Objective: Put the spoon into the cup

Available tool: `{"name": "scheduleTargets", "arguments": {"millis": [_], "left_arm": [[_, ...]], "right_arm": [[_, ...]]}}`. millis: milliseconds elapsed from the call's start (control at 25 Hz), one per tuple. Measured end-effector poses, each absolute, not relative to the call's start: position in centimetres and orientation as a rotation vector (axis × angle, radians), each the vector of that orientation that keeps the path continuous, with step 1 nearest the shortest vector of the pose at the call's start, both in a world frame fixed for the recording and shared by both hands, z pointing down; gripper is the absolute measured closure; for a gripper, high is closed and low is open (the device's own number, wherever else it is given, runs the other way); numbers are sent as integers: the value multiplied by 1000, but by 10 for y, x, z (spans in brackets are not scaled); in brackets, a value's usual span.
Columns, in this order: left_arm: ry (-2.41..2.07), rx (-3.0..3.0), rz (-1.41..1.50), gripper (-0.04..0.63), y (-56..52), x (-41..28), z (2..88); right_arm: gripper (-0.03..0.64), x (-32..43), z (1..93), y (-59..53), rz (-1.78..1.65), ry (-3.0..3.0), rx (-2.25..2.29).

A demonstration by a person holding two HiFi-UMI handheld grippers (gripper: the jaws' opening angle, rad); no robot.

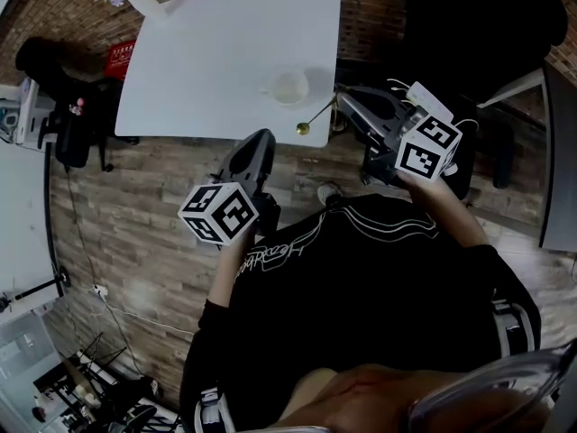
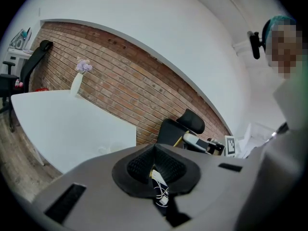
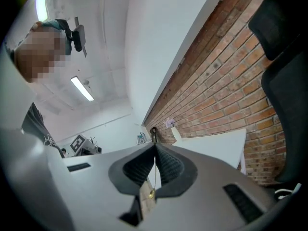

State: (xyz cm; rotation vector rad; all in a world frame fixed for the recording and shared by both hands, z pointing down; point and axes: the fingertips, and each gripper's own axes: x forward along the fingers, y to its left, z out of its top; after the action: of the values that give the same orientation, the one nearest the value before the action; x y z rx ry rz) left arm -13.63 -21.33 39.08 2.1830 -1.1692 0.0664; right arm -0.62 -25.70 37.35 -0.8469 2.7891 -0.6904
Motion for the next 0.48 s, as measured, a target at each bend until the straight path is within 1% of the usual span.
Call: {"name": "scheduleTargets", "arguments": {"millis": [480], "left_arm": [[-1205,2197,52,591,-251,-142,387]], "right_arm": [[617,-17,362,-303,-633,2811,-816]]}}
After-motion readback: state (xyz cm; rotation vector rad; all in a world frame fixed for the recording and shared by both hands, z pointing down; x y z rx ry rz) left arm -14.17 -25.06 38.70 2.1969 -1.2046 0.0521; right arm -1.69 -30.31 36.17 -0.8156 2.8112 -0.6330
